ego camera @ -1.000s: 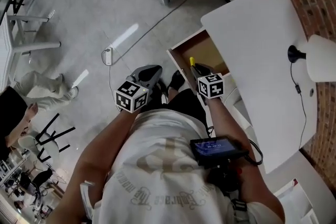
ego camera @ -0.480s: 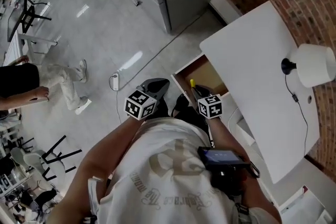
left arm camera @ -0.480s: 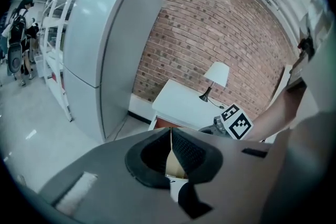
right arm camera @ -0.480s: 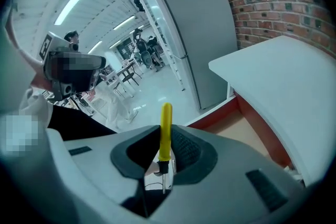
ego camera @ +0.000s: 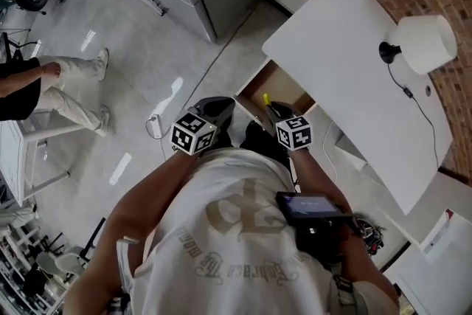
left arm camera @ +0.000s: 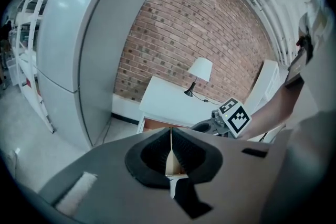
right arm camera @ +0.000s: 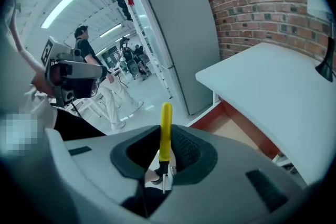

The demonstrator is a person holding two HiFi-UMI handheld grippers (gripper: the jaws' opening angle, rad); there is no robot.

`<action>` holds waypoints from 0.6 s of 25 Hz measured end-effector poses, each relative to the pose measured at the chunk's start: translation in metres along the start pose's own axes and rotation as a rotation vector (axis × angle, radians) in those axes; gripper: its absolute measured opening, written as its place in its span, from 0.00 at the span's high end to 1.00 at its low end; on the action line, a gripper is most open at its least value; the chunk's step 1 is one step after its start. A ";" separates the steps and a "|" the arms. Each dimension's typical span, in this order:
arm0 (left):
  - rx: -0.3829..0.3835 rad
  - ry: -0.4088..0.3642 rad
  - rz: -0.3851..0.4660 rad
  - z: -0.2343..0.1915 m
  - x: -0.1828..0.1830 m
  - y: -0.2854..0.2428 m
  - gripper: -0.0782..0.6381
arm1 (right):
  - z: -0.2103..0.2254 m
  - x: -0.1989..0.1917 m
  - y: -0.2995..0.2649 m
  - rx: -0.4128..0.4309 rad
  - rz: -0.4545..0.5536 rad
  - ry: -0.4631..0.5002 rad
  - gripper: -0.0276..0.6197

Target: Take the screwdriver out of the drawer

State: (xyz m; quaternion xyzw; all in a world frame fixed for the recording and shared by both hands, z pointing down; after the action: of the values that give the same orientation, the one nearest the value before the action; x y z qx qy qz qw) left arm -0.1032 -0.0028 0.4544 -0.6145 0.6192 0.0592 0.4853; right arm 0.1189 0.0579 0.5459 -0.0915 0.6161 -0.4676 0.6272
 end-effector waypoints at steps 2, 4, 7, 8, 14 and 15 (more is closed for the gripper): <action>-0.035 -0.032 0.007 -0.003 0.006 0.002 0.87 | -0.004 0.004 0.007 -0.046 0.015 -0.018 0.88; -0.056 -0.056 0.017 -0.008 0.016 0.001 0.87 | -0.005 0.012 0.010 -0.074 0.043 -0.031 0.88; -0.076 -0.068 0.008 -0.008 0.017 -0.005 0.87 | -0.007 0.013 0.018 -0.098 0.070 -0.039 0.88; -0.085 -0.071 0.003 -0.007 0.017 -0.007 0.87 | -0.007 0.013 0.022 -0.108 0.076 -0.042 0.88; -0.144 -0.111 -0.011 -0.007 0.030 -0.015 0.87 | -0.008 0.018 0.039 -0.179 0.124 -0.069 0.88; -0.153 -0.118 -0.013 -0.007 0.033 -0.017 0.87 | -0.008 0.020 0.041 -0.191 0.133 -0.073 0.88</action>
State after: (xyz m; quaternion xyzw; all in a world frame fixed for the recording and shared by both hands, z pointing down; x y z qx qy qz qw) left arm -0.0857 -0.0349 0.4447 -0.6493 0.5791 0.1393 0.4729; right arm 0.1274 0.0703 0.5019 -0.1269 0.6391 -0.3606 0.6674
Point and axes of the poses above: the fingertips, and each gripper's own axes: y backward along the fingers, z to its right, x out of its top, the point moved 9 cm from there along y, backward along the fingers, and after that the axes turned 10 degrees about y, right-handed, at the moved point
